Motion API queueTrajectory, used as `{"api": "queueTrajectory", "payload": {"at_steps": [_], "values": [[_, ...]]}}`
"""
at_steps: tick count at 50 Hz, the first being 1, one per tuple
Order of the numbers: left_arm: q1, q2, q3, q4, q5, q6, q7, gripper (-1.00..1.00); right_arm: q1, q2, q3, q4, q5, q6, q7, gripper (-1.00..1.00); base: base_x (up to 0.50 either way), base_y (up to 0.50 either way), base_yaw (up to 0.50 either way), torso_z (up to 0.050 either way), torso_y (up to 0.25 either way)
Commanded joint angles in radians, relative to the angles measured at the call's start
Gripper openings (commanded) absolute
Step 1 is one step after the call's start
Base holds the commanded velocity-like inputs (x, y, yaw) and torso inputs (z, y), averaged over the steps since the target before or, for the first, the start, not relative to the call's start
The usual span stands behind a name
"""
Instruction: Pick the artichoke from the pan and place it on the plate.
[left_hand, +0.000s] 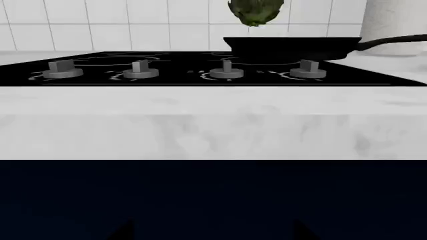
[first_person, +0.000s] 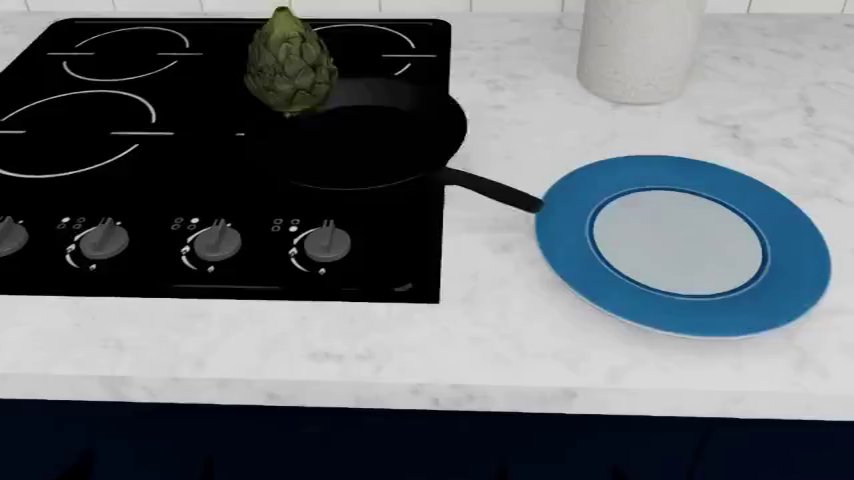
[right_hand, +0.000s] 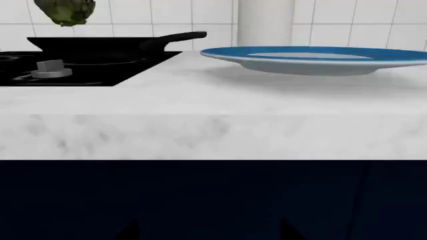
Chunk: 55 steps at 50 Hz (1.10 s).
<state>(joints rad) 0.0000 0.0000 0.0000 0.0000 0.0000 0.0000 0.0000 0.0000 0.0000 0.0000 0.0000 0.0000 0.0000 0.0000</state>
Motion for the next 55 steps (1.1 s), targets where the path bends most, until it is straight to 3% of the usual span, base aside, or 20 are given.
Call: {"api": "queueTrajectory", "payload": {"at_steps": [1,23,39,45,49,55], "values": [[0.0,-0.015,0.017,0.008,-0.015,-0.007,-0.017,1.0,0.002,0.011,-0.015,0.003,0.011,-0.001,0.015,1.0,0.0,0.0,0.0,0.0,0.0],[-0.001,-0.065,0.075,-0.013,-0.071,0.02,-0.071,1.0,-0.008,0.063,-0.078,0.008,0.054,-0.021,0.082,1.0,0.0,0.0,0.0,0.0,0.0],[-0.009,-0.087,0.097,-0.01,-0.093,0.013,-0.09,1.0,-0.009,0.081,-0.095,-0.025,0.091,0.009,0.103,1.0,-0.33,0.0,0.0,0.0,0.0],[-0.046,-0.12,0.102,0.157,-0.085,-0.122,-0.111,1.0,0.053,0.099,-0.086,-0.244,0.078,0.288,0.176,1.0,0.0,0.0,0.0,0.0,0.0],[-0.08,-0.162,0.117,0.387,-0.076,-0.29,-0.103,1.0,0.1,0.134,-0.085,-0.541,0.076,0.481,0.187,1.0,0.0,0.0,0.0,0.0,0.0],[-0.213,-0.197,0.055,0.784,-0.131,-0.62,-0.129,1.0,0.322,0.175,-0.077,-0.954,0.1,0.969,0.191,1.0,0.0,0.0,0.0,0.0,0.0]]}}
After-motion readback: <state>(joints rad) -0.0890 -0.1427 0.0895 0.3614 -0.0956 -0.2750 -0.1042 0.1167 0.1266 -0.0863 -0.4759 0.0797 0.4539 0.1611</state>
